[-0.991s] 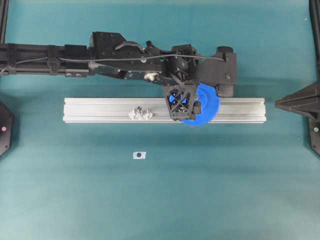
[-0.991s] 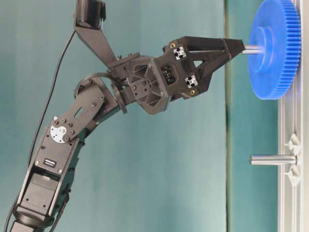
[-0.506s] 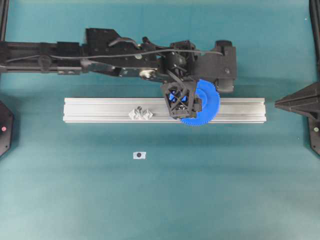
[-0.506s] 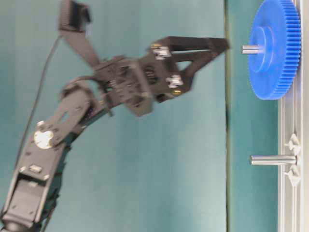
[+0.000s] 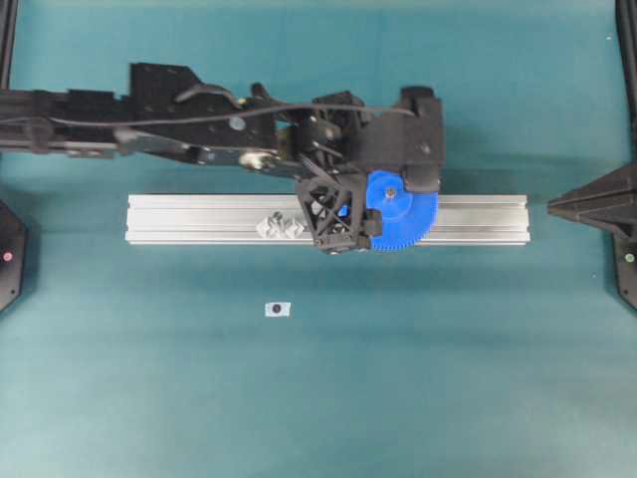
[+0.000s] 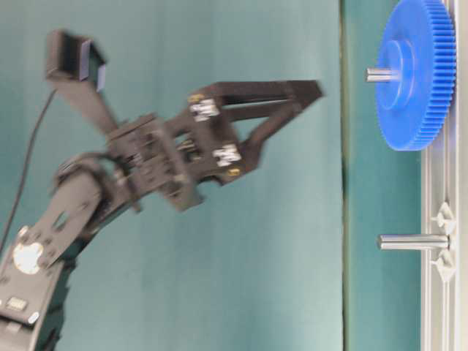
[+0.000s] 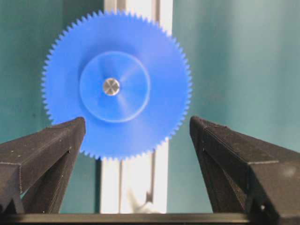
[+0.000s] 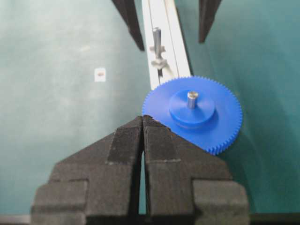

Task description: Find the location of the shaft and insert the large gear.

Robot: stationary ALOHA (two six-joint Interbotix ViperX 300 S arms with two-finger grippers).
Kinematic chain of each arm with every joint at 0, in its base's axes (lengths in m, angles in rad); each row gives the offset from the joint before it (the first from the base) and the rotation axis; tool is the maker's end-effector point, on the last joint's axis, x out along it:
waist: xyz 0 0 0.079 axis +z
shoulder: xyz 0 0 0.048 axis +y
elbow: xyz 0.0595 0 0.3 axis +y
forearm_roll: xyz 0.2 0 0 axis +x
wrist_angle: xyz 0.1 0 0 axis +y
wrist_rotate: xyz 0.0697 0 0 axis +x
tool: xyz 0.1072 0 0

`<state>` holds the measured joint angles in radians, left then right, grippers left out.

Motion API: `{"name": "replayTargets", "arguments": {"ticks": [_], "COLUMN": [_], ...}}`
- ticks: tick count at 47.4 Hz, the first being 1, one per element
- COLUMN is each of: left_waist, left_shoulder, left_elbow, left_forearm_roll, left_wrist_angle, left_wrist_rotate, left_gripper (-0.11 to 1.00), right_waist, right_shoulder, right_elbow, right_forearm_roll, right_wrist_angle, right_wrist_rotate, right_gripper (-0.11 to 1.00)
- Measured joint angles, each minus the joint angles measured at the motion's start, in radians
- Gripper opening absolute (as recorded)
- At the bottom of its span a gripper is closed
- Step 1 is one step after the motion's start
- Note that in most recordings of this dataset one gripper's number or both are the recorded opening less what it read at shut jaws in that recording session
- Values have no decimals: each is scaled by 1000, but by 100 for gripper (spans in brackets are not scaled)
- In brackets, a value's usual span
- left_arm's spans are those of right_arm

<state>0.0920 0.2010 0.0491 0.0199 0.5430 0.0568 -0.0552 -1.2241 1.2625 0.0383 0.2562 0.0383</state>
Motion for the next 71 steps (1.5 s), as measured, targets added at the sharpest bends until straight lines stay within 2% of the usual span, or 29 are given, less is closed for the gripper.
{"name": "replayTargets", "arguments": {"ticks": [28, 40, 49, 58, 71], "left_waist": [0, 0, 0, 0, -2], "left_shoulder": [-138, -202, -262, -334, -403], "left_elbow": [126, 201, 265, 342, 407], "left_forearm_roll": [0, 0, 0, 0, 0], "left_wrist_angle": [-64, -118, -198, -259, -265], "left_wrist_rotate": [-72, -175, -222, -224, -215], "left_gripper": [92, 92, 92, 92, 92], "right_waist": [2, 0, 0, 0, 0], "right_shoulder": [0, 0, 0, 0, -2], "right_elbow": [-2, -2, 0, 0, -2], "right_forearm_roll": [0, 0, 0, 0, 0], "right_wrist_angle": [2, 0, 0, 0, 0], "right_wrist_rotate": [0, 0, 0, 0, 0], "right_gripper": [2, 2, 2, 2, 2]}}
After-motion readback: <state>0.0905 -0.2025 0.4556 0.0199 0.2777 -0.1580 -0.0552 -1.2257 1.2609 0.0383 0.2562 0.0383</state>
